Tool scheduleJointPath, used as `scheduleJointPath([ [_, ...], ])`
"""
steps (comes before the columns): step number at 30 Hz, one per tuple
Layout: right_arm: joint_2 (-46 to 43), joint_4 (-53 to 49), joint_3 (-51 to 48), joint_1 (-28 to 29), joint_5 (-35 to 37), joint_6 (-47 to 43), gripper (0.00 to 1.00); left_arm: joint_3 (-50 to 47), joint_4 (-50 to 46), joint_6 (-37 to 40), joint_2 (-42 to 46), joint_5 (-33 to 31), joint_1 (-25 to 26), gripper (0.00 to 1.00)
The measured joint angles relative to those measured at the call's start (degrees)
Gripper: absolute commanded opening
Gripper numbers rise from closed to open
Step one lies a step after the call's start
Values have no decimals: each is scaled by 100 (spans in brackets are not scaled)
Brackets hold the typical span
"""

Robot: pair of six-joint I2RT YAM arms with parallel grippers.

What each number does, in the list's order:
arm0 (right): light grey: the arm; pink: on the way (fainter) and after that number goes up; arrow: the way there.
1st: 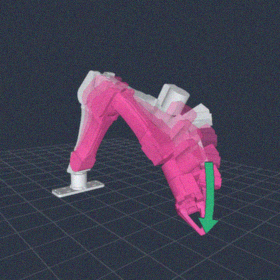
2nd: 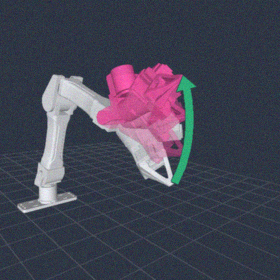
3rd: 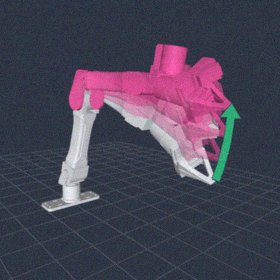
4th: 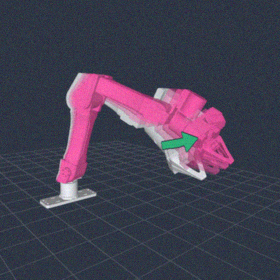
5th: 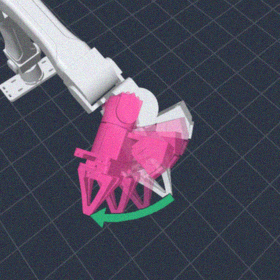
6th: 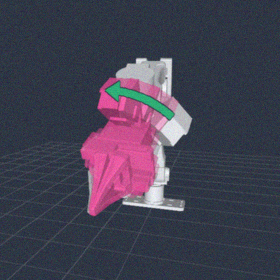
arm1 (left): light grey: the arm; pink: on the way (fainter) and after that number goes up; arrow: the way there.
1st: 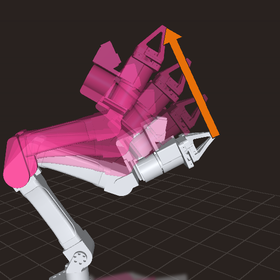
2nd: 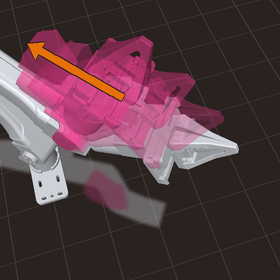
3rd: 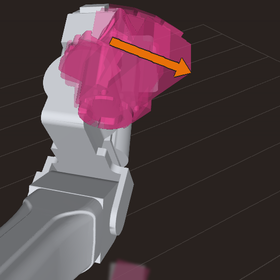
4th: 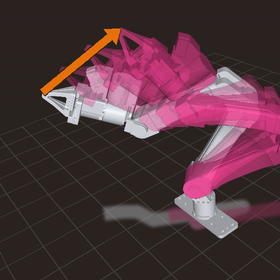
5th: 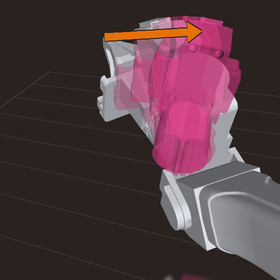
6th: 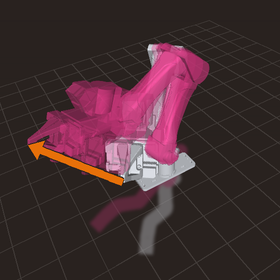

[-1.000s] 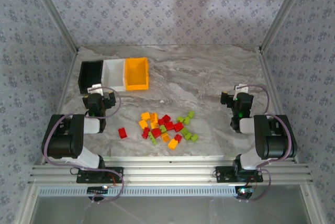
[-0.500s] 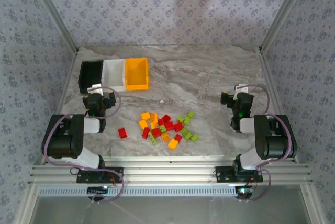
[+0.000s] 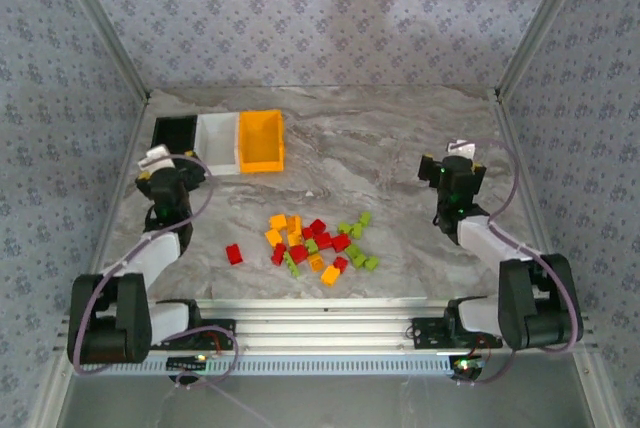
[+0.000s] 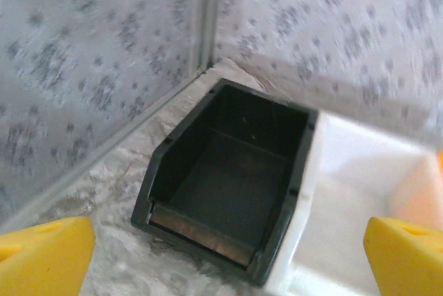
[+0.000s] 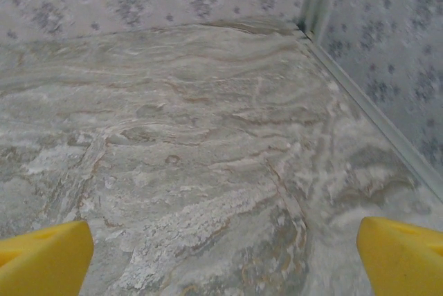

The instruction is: Sort the legos into containers by color

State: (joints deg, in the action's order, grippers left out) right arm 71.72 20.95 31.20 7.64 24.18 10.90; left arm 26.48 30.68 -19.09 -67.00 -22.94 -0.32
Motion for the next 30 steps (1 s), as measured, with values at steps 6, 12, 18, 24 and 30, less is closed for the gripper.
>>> scheduleJointPath([
  [6,-387,-1178,267,-769,-269,2173,100,448,-1375,-2538,216,127,-647,100],
  [12,-387,-1596,282,-695,-1110,2400,100,643,-1882,-2977,-76,973,-570,99],
  [18,-452,-2028,391,-37,-1508,2041,100,2098,-2966,-2201,-872,1250,195,84],
  [24,-352,-2284,660,354,-1759,1757,100,3497,-3578,-1246,-1961,1451,568,81],
  [30,-162,-2465,815,544,-1781,1633,100,4251,-4059,-481,-3189,1438,955,79],
])
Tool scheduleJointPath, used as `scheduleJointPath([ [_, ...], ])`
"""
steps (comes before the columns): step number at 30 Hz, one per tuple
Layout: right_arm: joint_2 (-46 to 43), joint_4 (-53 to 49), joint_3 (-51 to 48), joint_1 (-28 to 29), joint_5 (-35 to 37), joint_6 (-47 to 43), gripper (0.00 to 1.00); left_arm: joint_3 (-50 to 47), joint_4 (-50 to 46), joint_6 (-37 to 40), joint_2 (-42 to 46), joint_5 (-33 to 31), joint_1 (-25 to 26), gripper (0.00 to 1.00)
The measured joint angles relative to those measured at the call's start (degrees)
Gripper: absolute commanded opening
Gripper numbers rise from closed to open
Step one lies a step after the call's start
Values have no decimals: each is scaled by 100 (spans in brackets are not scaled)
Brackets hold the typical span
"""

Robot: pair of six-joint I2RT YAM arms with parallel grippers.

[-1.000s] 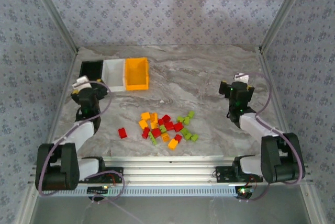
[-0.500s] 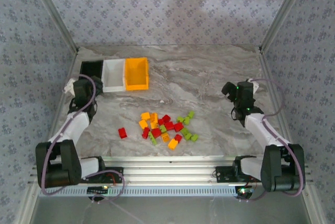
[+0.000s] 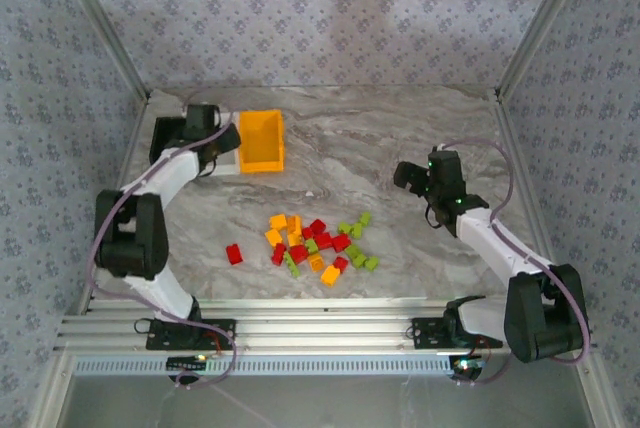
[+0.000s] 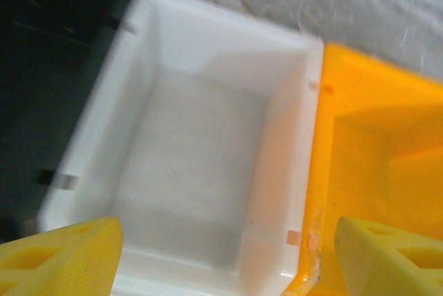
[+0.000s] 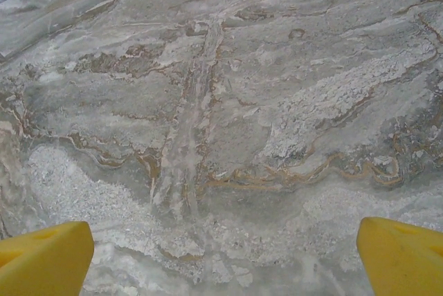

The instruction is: Sort the legos into containers by color

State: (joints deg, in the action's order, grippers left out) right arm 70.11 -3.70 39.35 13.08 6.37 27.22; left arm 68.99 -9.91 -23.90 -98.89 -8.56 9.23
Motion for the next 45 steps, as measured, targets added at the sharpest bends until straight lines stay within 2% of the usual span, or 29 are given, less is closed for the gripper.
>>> scheduleJointPath([
  [5,9,-136,24,26,0,-46,100,479,-203,302,-645,-181,431,73],
  [9,-13,-219,24,37,2,-74,100,885,-245,332,-1058,-437,514,67],
  [15,-313,-413,24,37,42,-70,100,1320,-363,282,-1635,-643,476,46],
  [20,-557,-520,24,57,197,-50,100,1325,-450,151,-1744,-623,505,28],
  [22,-632,-553,22,57,264,-24,100,1325,-424,166,-1744,-616,564,15],
  [25,-708,-605,22,57,356,39,100,1322,-492,57,-1725,-695,710,2],
  [30,-723,-732,-24,48,466,96,100,1215,-538,-144,-1628,-769,1187,0],
  [36,-861,-846,-256,0,525,192,100,1316,-938,-643,-1587,-1016,2332,0],
  [41,-1073,-907,-437,-44,540,216,100,1976,-1427,-1012,-1853,-1110,3316,0],
  [45,-1239,-990,-492,-74,540,240,100,2531,-1709,-1399,-2208,-1239,3705,0],
])
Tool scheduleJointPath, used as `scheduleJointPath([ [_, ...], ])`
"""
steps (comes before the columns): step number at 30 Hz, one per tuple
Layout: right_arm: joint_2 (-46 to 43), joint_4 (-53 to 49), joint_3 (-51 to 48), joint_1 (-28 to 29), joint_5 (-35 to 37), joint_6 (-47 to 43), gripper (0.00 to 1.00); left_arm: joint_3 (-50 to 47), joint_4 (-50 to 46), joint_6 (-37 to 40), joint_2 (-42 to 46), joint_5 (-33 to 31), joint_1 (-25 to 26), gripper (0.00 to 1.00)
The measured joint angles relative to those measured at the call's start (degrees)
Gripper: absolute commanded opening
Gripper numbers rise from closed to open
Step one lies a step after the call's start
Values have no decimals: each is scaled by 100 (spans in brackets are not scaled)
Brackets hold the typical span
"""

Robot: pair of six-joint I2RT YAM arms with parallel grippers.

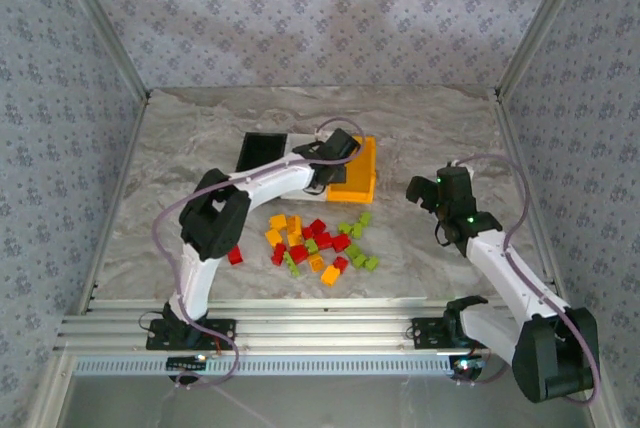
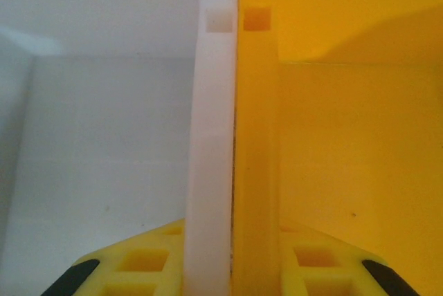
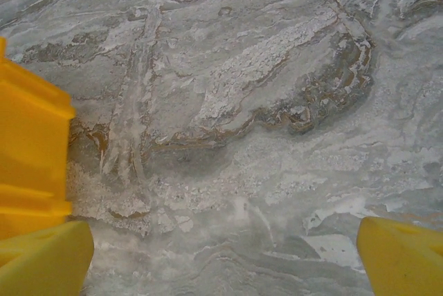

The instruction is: Sort the legos into containers by color

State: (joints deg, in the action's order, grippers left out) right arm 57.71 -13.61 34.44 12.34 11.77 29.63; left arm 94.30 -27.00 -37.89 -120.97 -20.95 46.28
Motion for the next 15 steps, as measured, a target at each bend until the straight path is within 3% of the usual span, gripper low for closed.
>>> scheduleJointPath([
  [5,-133,-44,-17,-11,2,57,100,164,-422,-435,-149,-372,179,0],
  [6,-136,-44,-24,-11,2,61,100,166,-485,-507,-168,-433,190,5],
  [8,-138,-44,-50,-11,0,87,100,173,-503,-621,-184,-511,216,34],
  [10,-138,-50,-76,-11,-2,114,100,181,-538,-678,-190,-551,225,52],
  [15,-138,-155,-83,-2,-72,170,100,181,-450,-634,-181,-568,223,68],
])
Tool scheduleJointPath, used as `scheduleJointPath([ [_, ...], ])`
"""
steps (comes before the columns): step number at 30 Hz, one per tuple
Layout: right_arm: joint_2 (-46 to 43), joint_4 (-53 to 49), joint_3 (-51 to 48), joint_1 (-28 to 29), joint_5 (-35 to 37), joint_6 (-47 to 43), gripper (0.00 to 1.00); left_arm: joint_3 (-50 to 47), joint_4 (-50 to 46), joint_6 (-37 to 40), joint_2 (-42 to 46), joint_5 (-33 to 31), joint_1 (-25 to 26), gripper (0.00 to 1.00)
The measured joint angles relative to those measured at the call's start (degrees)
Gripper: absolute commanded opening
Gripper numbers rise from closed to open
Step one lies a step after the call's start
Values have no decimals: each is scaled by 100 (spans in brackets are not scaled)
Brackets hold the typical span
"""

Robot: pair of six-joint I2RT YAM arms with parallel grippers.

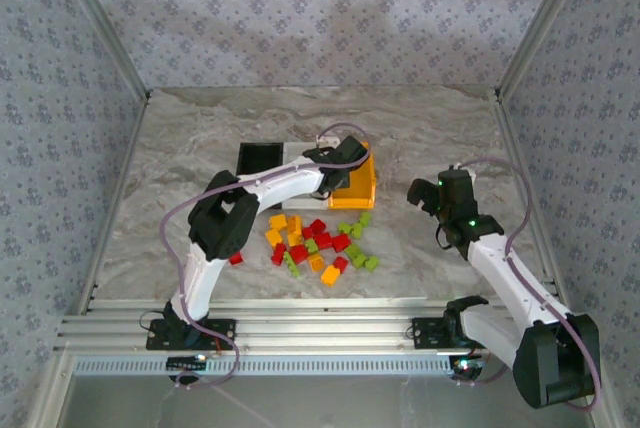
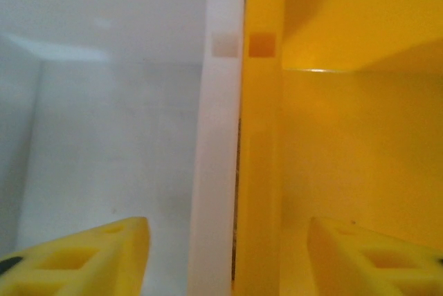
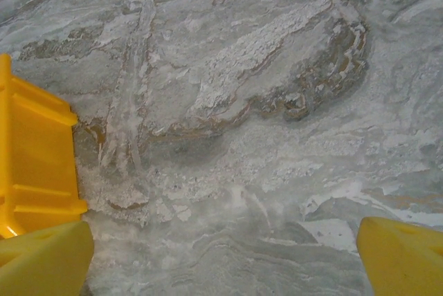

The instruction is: Sort the legos into containers by color

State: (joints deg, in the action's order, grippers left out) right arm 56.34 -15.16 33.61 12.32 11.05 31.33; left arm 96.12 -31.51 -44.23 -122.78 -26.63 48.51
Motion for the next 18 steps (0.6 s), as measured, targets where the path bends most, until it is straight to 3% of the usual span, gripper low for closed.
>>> scheduleJointPath([
  [6,-11,-398,-4,328,-376,129,98,-415,299,269,721,48,0,81],
  [8,-81,-450,-61,632,-553,195,96,-885,503,391,1453,151,0,98],
  [14,-343,-614,-496,2022,-809,501,94,-2417,1235,402,3814,710,4,100],
  [18,-321,-715,-584,3014,-636,743,91,-3585,1462,249,4793,1097,44,99],
])
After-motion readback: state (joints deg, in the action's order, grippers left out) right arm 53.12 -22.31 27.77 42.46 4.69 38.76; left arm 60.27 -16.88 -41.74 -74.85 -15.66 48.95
